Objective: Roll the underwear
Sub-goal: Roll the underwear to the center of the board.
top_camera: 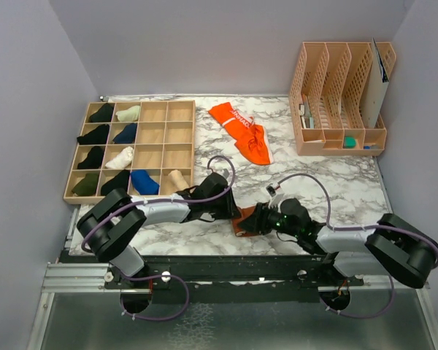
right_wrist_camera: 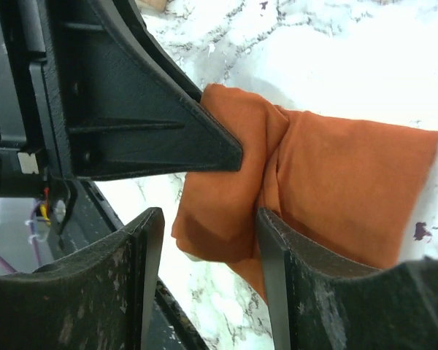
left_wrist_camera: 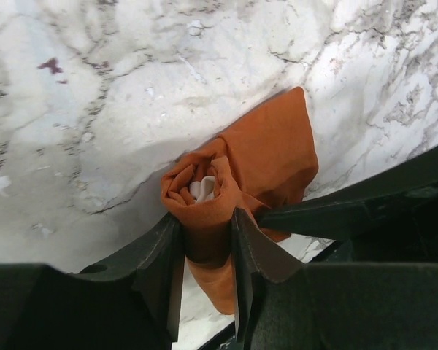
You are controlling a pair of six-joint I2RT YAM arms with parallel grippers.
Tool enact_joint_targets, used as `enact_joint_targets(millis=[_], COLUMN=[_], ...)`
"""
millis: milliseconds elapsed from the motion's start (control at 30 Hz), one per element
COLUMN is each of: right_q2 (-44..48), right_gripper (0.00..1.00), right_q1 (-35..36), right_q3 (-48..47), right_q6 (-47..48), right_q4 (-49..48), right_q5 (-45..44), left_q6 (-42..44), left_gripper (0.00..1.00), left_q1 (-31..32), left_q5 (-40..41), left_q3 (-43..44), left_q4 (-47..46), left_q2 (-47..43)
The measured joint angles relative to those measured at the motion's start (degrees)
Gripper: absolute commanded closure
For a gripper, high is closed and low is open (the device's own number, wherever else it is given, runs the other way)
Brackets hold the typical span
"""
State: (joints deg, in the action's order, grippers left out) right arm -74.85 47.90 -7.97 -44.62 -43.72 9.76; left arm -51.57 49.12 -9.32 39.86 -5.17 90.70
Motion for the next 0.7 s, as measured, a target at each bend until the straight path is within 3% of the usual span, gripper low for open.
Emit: enact_joint_targets(millis=[133,367,567,700], right_q2=[4.9,5.5,1.9,-2.7], right_gripper=[0.42,0.42,0.43,0.44], right_q1=[0.0,0.0,1.2,7.8], right_q3=[-3.1,-12.5,-22.5,-26.8], right_q6=[7.1,18.4,23.2,24.8], right_q4=[10.6,25.0,30.8,31.4], right_q5=[0.2,0.0,-0.2,-3.1], left_q6=[0.0,-2.4,-9.3,-12.9], left_gripper=[0.78,0.79,0.81,0.77], left_q1=[-0.2,-1.8,-2.6,-2.6], left_q5=[3.3,9.9,14.8,16.0], left_q3=[0.0,-3.9,-11.6,-15.7], left_q4=[3.7,10.4,15.6,17.0], left_q2=[-2.2,-10.3,-22.4,-28.4])
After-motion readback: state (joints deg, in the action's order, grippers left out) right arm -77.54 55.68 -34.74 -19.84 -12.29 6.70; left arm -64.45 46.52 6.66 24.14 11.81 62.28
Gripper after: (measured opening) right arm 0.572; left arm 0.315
